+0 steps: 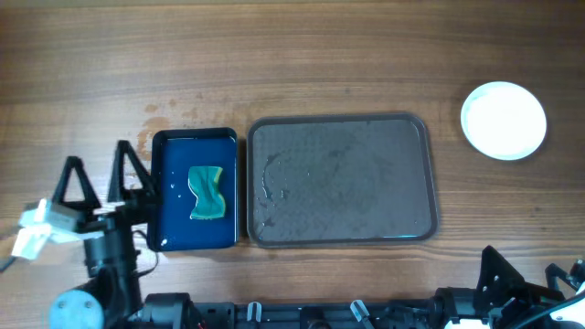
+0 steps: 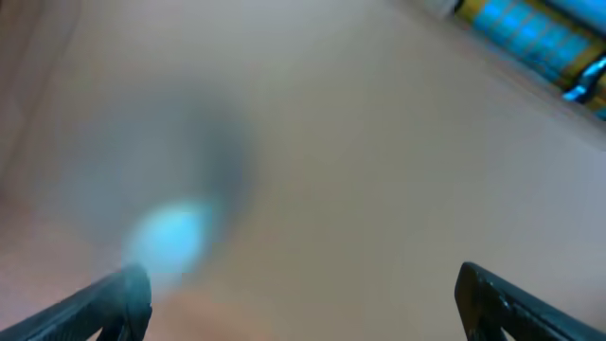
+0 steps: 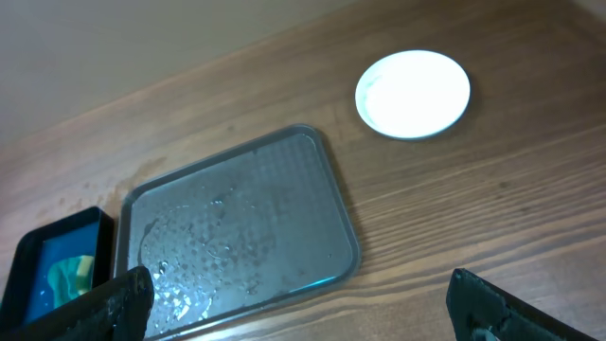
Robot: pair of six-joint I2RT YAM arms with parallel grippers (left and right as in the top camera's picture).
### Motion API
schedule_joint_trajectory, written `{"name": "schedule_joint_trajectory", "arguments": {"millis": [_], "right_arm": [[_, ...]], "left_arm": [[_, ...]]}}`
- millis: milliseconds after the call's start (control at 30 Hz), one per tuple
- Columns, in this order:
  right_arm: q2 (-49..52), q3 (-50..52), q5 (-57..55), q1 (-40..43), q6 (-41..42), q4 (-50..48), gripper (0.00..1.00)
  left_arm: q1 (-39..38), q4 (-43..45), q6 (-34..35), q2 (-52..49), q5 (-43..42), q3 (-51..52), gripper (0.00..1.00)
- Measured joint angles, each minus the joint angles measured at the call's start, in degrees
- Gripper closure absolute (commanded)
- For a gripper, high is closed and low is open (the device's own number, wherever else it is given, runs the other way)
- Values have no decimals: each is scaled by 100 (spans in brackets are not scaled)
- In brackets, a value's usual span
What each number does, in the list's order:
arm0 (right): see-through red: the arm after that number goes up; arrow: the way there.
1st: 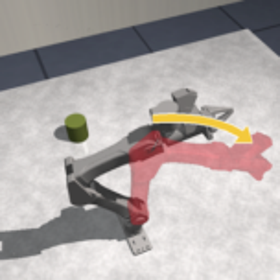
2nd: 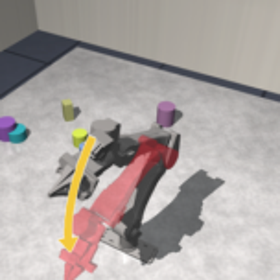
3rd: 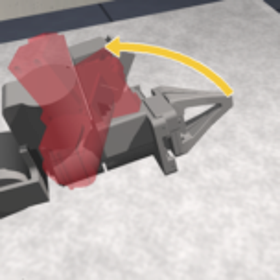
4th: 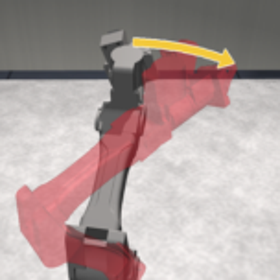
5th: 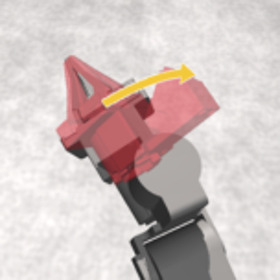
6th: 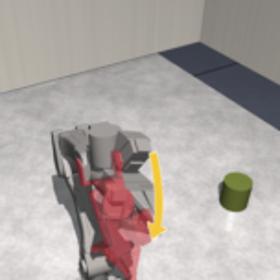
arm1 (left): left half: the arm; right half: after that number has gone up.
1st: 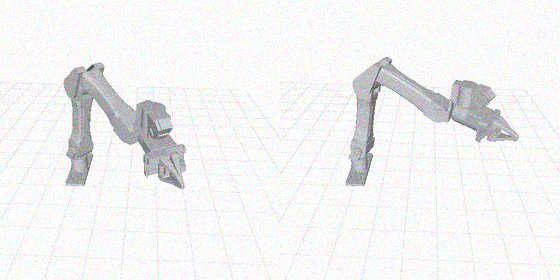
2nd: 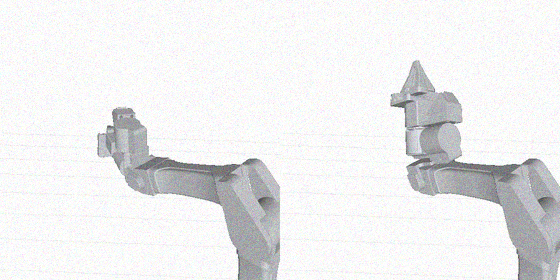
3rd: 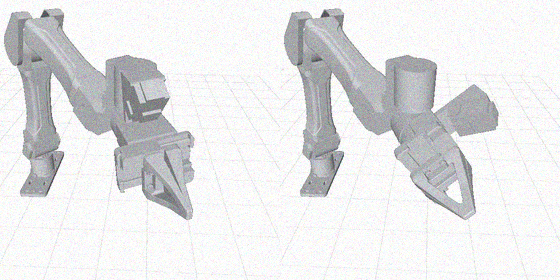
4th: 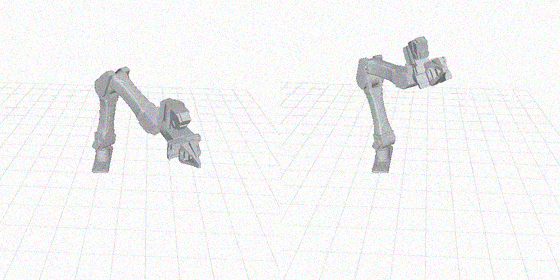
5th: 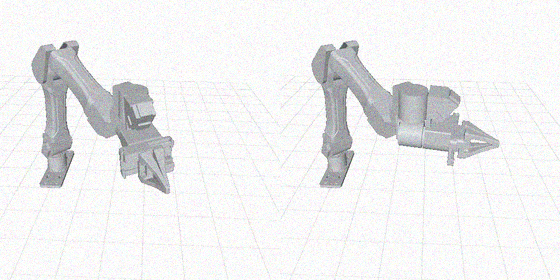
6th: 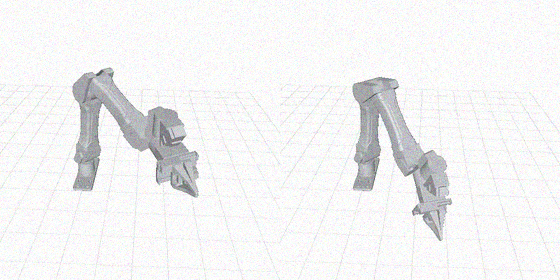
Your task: Clean dirty plates on tray and stack at the side
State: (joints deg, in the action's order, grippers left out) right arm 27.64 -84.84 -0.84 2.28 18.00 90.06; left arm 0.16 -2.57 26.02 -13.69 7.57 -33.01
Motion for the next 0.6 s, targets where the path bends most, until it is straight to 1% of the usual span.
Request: {"name": "schedule_joint_trajectory", "arguments": {"millis": [100, 167, 267, 367, 533, 600], "right_arm": [[0, 0, 9, 0, 0, 2, 0], [0, 0, 26, 0, 0, 4, 0], [0, 0, 39, 0, 0, 7, 0], [2, 0, 39, 0, 0, 9, 0], [0, 0, 39, 0, 0, 9, 0], [0, 0, 39, 0, 0, 9, 0]], "left_arm": [[140, 977, 7, 330, -339, 872, 0], [153, 1434, 17, 560, -505, 1399, 0], [153, 1700, 17, 929, -627, 1869, 0], [155, 1768, 15, 1231, -667, 2079, 0], [267, 1871, 17, 1285, -710, 2131, 0], [267, 2192, 17, 1287, -728, 2245, 0]]}}
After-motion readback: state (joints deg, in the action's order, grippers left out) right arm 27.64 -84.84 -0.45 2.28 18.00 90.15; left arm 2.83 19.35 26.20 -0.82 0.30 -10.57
